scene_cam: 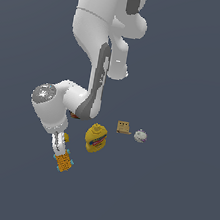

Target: Pick up a designated object from a clutter of objects.

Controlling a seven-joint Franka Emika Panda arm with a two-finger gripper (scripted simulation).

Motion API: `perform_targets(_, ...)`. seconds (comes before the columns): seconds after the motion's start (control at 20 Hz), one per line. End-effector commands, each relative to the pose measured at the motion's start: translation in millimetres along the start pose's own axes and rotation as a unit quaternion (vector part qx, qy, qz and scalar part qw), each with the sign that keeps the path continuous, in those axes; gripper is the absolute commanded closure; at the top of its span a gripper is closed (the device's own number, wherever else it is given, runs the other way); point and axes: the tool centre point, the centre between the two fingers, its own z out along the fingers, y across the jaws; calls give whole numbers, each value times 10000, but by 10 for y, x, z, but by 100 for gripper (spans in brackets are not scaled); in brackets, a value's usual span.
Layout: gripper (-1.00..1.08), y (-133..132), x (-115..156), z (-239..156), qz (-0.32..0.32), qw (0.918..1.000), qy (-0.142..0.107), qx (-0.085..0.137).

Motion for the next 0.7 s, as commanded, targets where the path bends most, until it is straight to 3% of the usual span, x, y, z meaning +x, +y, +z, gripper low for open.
perform_targets(0.0,108,62,-43,126,4,9999,-62,-86)
perform_targets(0.65,108,7,-13,5,10,10000,-9,-14)
